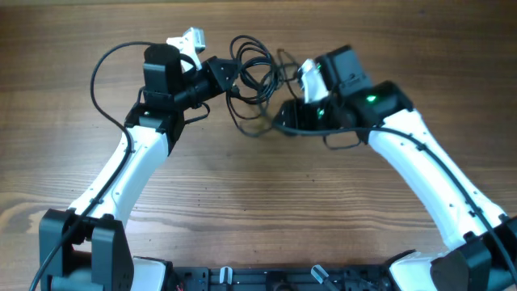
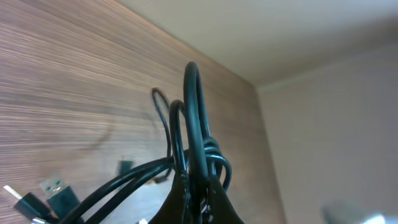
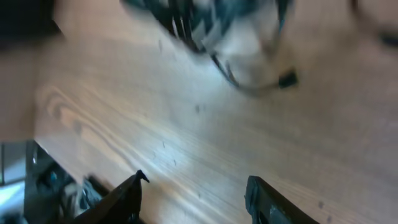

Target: Untangle cables

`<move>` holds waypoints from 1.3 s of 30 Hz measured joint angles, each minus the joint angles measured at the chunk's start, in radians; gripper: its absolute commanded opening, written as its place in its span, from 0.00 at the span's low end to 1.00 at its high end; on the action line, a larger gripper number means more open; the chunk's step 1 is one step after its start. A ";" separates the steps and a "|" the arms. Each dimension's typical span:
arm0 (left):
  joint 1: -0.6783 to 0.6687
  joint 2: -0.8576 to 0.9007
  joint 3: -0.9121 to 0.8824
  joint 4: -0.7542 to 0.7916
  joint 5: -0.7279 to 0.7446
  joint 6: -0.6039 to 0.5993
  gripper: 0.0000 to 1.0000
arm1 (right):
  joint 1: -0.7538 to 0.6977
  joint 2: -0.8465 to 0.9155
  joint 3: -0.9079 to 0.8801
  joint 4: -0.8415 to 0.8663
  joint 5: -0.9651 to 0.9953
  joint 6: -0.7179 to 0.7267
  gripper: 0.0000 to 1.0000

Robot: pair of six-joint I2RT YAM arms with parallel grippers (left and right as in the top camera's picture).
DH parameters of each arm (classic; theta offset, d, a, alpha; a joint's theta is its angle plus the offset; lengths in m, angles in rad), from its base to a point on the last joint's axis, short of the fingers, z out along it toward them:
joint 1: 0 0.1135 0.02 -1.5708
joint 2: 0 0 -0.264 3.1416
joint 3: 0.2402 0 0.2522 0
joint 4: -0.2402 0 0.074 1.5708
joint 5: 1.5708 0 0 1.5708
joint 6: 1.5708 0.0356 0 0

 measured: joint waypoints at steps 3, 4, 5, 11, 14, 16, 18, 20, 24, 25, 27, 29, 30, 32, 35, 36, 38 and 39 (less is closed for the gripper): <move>0.000 0.000 0.000 0.000 0.080 0.000 0.04 | -0.039 0.000 0.087 0.097 -0.002 0.014 0.52; 0.000 0.000 0.000 -0.002 0.103 0.000 0.04 | -0.040 0.000 0.093 0.129 -0.003 0.036 0.52; 0.000 0.000 0.000 -0.007 0.119 0.000 0.04 | -0.037 0.000 0.094 0.154 -0.003 0.060 0.52; 0.000 0.000 0.000 -0.014 0.148 0.000 0.04 | -0.010 0.062 0.094 0.198 0.000 0.230 0.48; -0.003 0.000 0.000 -0.034 0.148 0.000 0.04 | -0.010 0.127 0.094 0.229 0.005 0.329 0.47; -0.011 0.000 0.000 -0.047 0.139 -0.001 0.04 | -0.010 0.163 0.094 0.258 0.004 0.384 0.46; -0.023 0.000 0.000 -0.060 0.123 -0.003 0.04 | -0.010 0.185 0.094 0.289 0.005 0.416 0.44; -0.039 0.000 0.000 -0.066 0.101 -0.012 0.04 | -0.010 0.201 0.094 0.313 0.004 0.448 0.43; -0.062 0.000 0.000 -0.069 0.072 -0.029 0.04 | -0.010 0.222 0.094 0.336 0.005 0.473 0.38; -0.066 0.000 0.000 -0.069 0.070 -0.038 0.04 | -0.010 0.231 0.094 0.338 0.010 0.480 0.37; -0.069 0.000 0.000 -0.070 0.067 -0.055 0.04 | -0.010 0.253 0.094 0.340 0.024 0.484 0.34; -0.069 0.000 0.000 -0.070 0.064 -0.069 0.04 | -0.008 0.275 0.094 0.340 0.032 0.488 0.29; -0.069 0.000 0.000 -0.070 0.062 -0.077 0.04 | -0.008 0.281 0.094 0.340 0.035 0.487 0.29; -0.069 0.000 0.000 -0.071 0.061 -0.088 0.04 | -0.005 0.288 0.094 0.340 0.050 0.472 0.29; -0.069 0.000 0.000 -0.071 0.061 -0.099 0.04 | -0.004 0.288 0.094 0.338 0.062 0.438 0.26; -0.069 0.000 0.000 -0.071 0.061 -0.102 0.04 | -0.005 0.288 0.094 0.336 0.062 0.425 0.24; -0.069 0.000 0.000 -0.073 0.061 -0.105 0.04 | -0.007 0.288 0.094 0.335 0.056 0.390 0.15; -0.069 0.000 0.000 -0.081 0.061 -0.106 0.04 | -0.015 0.288 0.094 0.334 0.038 0.361 0.10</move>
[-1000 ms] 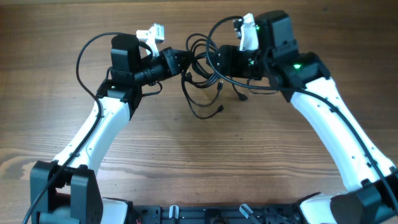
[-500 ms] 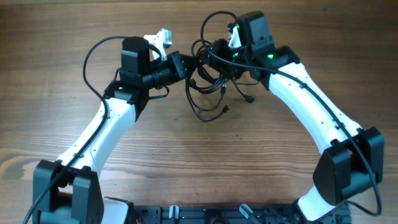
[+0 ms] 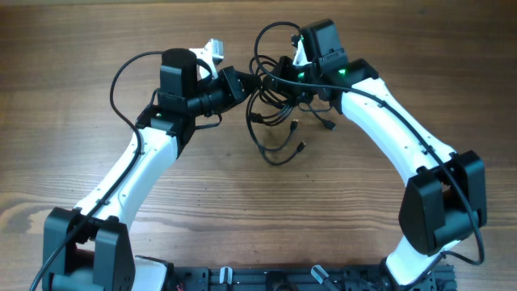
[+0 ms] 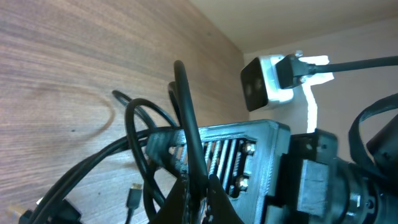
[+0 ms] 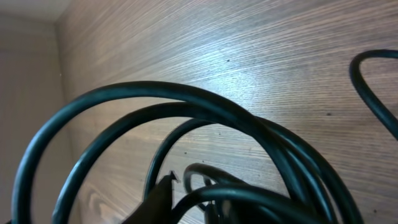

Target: Untangle cables

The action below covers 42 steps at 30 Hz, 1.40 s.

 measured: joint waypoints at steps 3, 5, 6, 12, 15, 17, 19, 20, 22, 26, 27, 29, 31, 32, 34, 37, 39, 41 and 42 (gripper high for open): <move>0.000 0.000 0.001 -0.090 -0.028 0.000 0.04 | -0.034 0.000 0.000 -0.015 -0.071 -0.063 0.04; -0.005 0.000 0.001 -0.170 -0.078 -0.002 0.04 | -0.064 0.000 0.000 -0.024 -0.128 -0.111 0.04; -0.007 0.000 0.002 -0.189 -0.095 -0.004 0.04 | -0.072 -0.003 0.000 -0.031 -0.145 -0.124 0.04; -0.012 -0.008 0.006 -0.319 -0.240 -0.008 0.04 | -0.098 -0.130 -0.003 -0.076 -0.195 -0.183 0.04; -0.012 -0.021 0.016 -0.364 -0.299 -0.008 0.04 | -0.111 -0.216 -0.004 -0.083 -0.200 -0.192 0.04; -0.008 -0.020 0.012 -0.407 -0.370 -0.007 0.04 | -0.145 -0.295 -0.004 -0.081 -0.203 -0.195 0.04; -0.005 -0.017 0.009 -0.417 -0.405 -0.007 0.04 | -0.192 -0.376 -0.003 -0.085 -0.203 -0.197 0.04; -0.005 -0.017 0.008 -0.417 -0.428 -0.007 0.04 | -0.229 -0.430 -0.003 -0.100 -0.202 -0.198 0.04; -0.005 -0.017 0.008 -0.417 -0.438 -0.007 0.04 | -0.264 -0.469 -0.002 -0.121 -0.202 -0.198 0.04; -0.005 -0.017 0.008 -0.416 -0.452 -0.007 0.04 | -0.335 -0.505 -0.002 -0.187 -0.197 -0.208 0.19; -0.005 -0.017 0.008 -0.416 -0.454 -0.007 0.04 | -0.336 -0.505 -0.002 -0.204 -0.195 -0.218 0.24; -0.005 -0.017 0.008 -0.412 -0.452 -0.007 0.04 | -0.325 -0.496 -0.002 -0.237 -0.195 -0.230 0.30; -0.005 -0.017 0.008 -0.397 -0.433 -0.001 0.04 | -0.307 -0.473 -0.002 -0.251 -0.195 -0.244 0.33; -0.005 -0.017 0.006 -0.376 -0.415 0.011 0.04 | -0.291 -0.451 -0.002 -0.256 -0.194 -0.249 0.33; -0.005 -0.017 0.003 -0.301 -0.340 0.053 0.04 | -0.257 -0.409 -0.002 -0.256 -0.195 -0.259 0.33; -0.005 -0.016 0.001 -0.163 -0.213 0.084 0.04 | -0.195 -0.344 -0.002 -0.255 -0.194 -0.277 0.33; -0.005 -0.016 0.000 -0.089 -0.129 0.081 0.04 | -0.163 -0.306 -0.002 -0.254 -0.194 -0.288 0.33; -0.005 -0.016 0.000 -0.076 -0.083 0.038 0.04 | -0.141 -0.278 -0.002 -0.252 -0.194 -0.299 0.33; -0.005 -0.016 0.000 -0.078 -0.073 0.021 0.04 | -0.134 -0.270 -0.002 -0.246 -0.194 -0.307 0.33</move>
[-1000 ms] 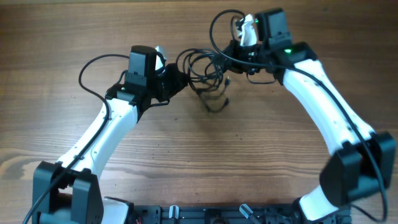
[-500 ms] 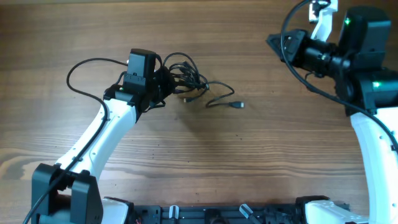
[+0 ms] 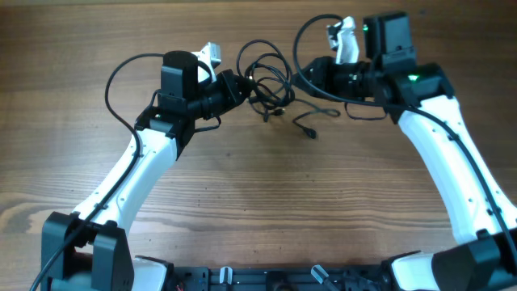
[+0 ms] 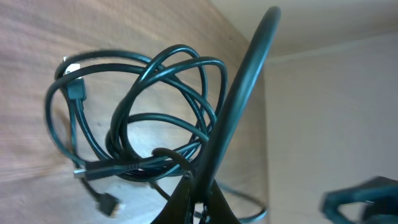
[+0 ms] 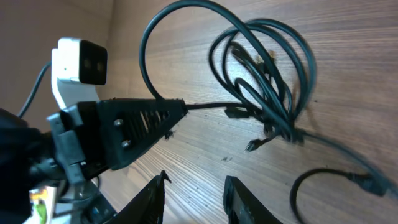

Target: Untangle cables

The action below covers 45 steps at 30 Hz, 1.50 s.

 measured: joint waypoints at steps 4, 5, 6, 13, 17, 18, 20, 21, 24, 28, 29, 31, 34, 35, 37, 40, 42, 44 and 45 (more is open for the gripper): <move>0.000 0.000 0.000 -0.063 0.034 -0.103 0.04 | 0.032 0.040 0.000 0.013 0.034 -0.077 0.33; 0.000 0.000 0.000 -0.077 0.037 -0.113 0.04 | 0.041 0.051 0.000 0.014 0.046 -0.102 0.33; 0.000 0.000 0.000 -0.094 0.043 -0.125 0.04 | 0.049 0.064 0.000 0.016 0.055 -0.131 0.33; 0.000 0.000 0.000 -0.149 0.060 -0.138 0.04 | 0.123 0.175 0.000 0.041 0.115 -0.337 0.33; 0.000 0.000 0.000 -0.172 0.056 -0.121 0.04 | 0.147 0.222 0.000 0.053 0.210 -0.374 0.33; 0.000 0.000 0.000 -0.190 0.051 -0.114 0.04 | 0.147 0.231 0.000 0.056 0.228 -0.378 0.33; 0.000 0.000 0.000 -0.274 -0.019 -0.103 0.04 | 0.146 0.248 0.000 0.060 0.264 -0.385 0.33; 0.000 0.001 0.000 -0.304 -0.068 -0.099 0.04 | 0.147 0.249 0.000 0.069 0.275 -0.388 0.33; 0.000 0.001 0.000 -0.363 -0.182 -0.095 0.04 | 0.146 0.249 0.000 0.077 0.293 -0.388 0.33; 0.000 0.001 0.000 -0.366 -0.270 -0.095 0.04 | 0.146 0.255 0.000 0.085 0.296 -0.391 0.33; 0.000 0.001 0.000 -0.365 -0.282 -0.095 0.04 | 0.146 0.262 0.000 0.089 0.297 -0.391 0.33; 0.000 0.002 0.000 -0.365 -0.299 -0.094 0.04 | 0.146 0.278 0.000 0.097 0.292 -0.392 0.32; 0.000 0.021 0.000 -0.359 -0.318 -0.091 0.04 | 0.146 0.285 0.000 0.109 0.267 -0.393 0.32; 0.000 0.041 0.000 -0.346 -0.321 -0.090 0.04 | 0.146 0.285 0.000 0.113 0.248 -0.394 0.31; 0.000 0.089 0.000 -0.323 -0.326 -0.089 0.04 | 0.146 0.285 0.000 0.111 0.201 -0.395 0.31; 0.000 0.148 0.000 -0.256 -0.329 -0.088 0.04 | 0.146 0.285 0.000 0.101 0.138 -0.395 0.31; 0.000 0.194 0.000 -0.225 -0.333 -0.088 0.04 | 0.147 0.285 0.000 0.095 0.097 -0.395 0.31; 0.000 0.225 0.000 -0.202 -0.335 -0.088 0.04 | 0.150 0.285 0.000 0.087 0.074 -0.395 0.32; 0.000 0.238 0.000 -0.195 -0.335 -0.088 0.04 | 0.152 0.285 0.000 0.084 0.069 -0.395 0.32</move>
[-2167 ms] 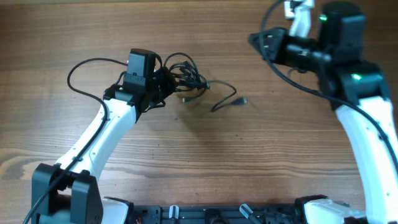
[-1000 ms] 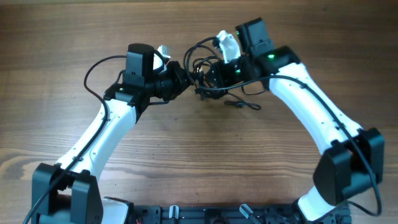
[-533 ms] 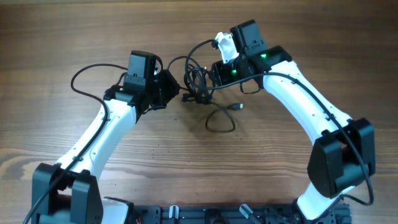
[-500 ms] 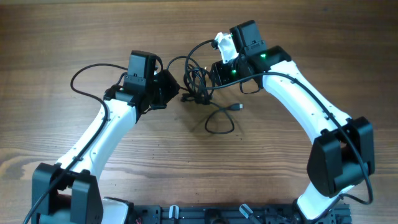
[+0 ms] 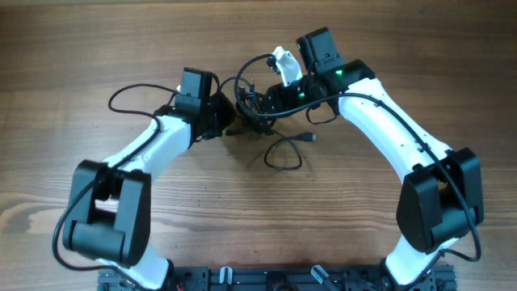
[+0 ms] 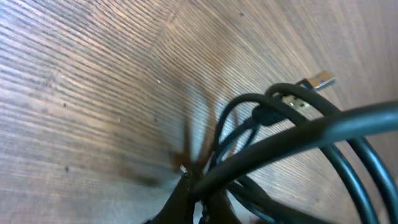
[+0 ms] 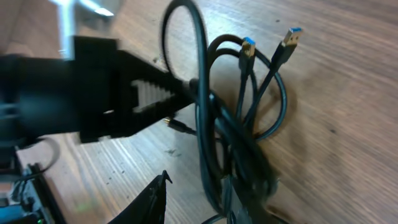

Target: Untangle cables

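A tangle of black cables [image 5: 252, 101] lies at the table's far middle, and one loop [image 5: 283, 153] with a plug trails toward the front. My left gripper [image 5: 230, 123] comes in from the left. In its wrist view the left gripper [image 6: 196, 186] is shut on a thick black cable [image 6: 292, 134] low over the wood. From the right, my right gripper [image 5: 262, 103] meets the tangle. Seen from its wrist, the right gripper [image 7: 199, 193] is open with the cable bundle [image 7: 217, 124] between its fingers, and one finger is hidden behind the strands. USB plugs [image 7: 249, 45] stick up.
The wooden table [image 5: 258, 218] carries everything. My left arm's own camera cable [image 5: 133, 93] arcs over the wood at the left. A black mounting rail [image 5: 283, 279] runs along the front edge. In the right wrist view the left gripper's black body [image 7: 118, 93] sits close.
My right gripper, then open and off to the right of the tangle, is now at the tangle with strands between its fingers. The left gripper, still shut on its cable, now sits lower and nearer the wood.
At first my left gripper held a cable at the tangle while the right stood open to the right. Then the right gripper was in the tangle beside the left. Later it was away to the right and open, cables spread out. Now both meet at the tangle.
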`<move>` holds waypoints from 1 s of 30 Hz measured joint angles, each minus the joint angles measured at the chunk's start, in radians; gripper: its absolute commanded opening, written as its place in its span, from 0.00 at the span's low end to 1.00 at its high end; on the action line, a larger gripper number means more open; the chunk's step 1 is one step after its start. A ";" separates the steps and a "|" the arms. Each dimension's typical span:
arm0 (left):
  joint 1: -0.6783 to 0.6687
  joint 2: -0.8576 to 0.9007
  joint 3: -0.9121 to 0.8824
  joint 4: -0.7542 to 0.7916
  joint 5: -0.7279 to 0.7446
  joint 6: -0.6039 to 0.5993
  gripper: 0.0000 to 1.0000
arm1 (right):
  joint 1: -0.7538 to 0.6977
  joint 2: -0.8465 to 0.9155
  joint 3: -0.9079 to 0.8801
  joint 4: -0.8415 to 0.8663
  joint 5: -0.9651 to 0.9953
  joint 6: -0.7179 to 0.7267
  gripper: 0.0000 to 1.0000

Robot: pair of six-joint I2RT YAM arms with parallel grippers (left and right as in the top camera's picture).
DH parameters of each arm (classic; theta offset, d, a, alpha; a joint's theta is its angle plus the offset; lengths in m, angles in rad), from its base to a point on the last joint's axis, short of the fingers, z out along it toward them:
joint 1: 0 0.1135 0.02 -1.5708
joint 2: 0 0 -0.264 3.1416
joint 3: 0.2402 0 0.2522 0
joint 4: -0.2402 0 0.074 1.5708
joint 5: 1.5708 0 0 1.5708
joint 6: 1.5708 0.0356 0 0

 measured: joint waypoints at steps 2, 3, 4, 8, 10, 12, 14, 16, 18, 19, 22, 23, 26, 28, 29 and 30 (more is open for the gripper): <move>0.000 0.019 0.000 0.006 0.000 0.000 0.04 | 0.010 0.000 0.000 -0.008 0.005 0.000 0.33; 0.000 0.029 0.000 0.007 0.000 0.000 0.04 | 0.016 0.000 0.000 -0.010 0.016 0.000 0.33; 0.000 0.034 0.000 0.006 0.000 0.000 0.04 | 0.023 0.000 0.000 -0.011 0.031 0.000 0.33; 0.000 0.039 0.000 0.006 0.000 0.000 0.04 | 0.048 0.001 0.000 0.011 0.069 -0.011 0.33; 0.000 0.039 0.000 0.006 0.000 0.000 0.04 | 0.055 0.009 0.000 0.026 0.074 -0.016 0.32; 0.000 0.039 0.000 0.004 0.000 0.000 0.04 | 0.060 0.028 0.000 0.028 0.078 -0.019 0.32; 0.000 0.039 0.000 0.003 0.000 0.000 0.04 | 0.060 0.045 0.000 0.026 0.084 -0.019 0.32; 0.000 0.039 0.000 0.003 0.000 0.000 0.04 | 0.063 0.050 0.000 0.027 0.085 -0.023 0.32; 0.000 0.039 0.000 0.003 0.000 0.000 0.04 | 0.071 0.050 0.000 0.035 0.087 -0.035 0.32; 0.000 0.039 0.000 0.003 -0.001 0.000 0.04 | 0.077 0.050 0.000 0.039 0.088 -0.041 0.32; 0.000 0.039 0.000 0.003 -0.002 0.000 0.04 | 0.087 0.050 0.000 0.056 0.088 -0.045 0.32; 0.000 0.039 0.000 0.003 -0.003 0.000 0.04 | 0.088 0.050 0.000 0.059 0.089 -0.045 0.31; 0.000 0.039 0.000 0.003 -0.004 0.000 0.04 | 0.088 0.050 0.000 0.067 0.089 -0.045 0.31; 0.000 0.039 0.000 0.002 -0.004 0.000 0.04 | 0.088 0.050 0.000 0.065 0.089 -0.045 0.29; 0.000 0.039 0.000 0.000 -0.004 0.000 0.04 | 0.088 0.050 0.000 0.060 0.088 -0.045 0.29; 0.000 0.039 0.000 -0.001 -0.004 0.000 0.04 | 0.088 0.050 0.000 0.058 0.088 -0.044 0.30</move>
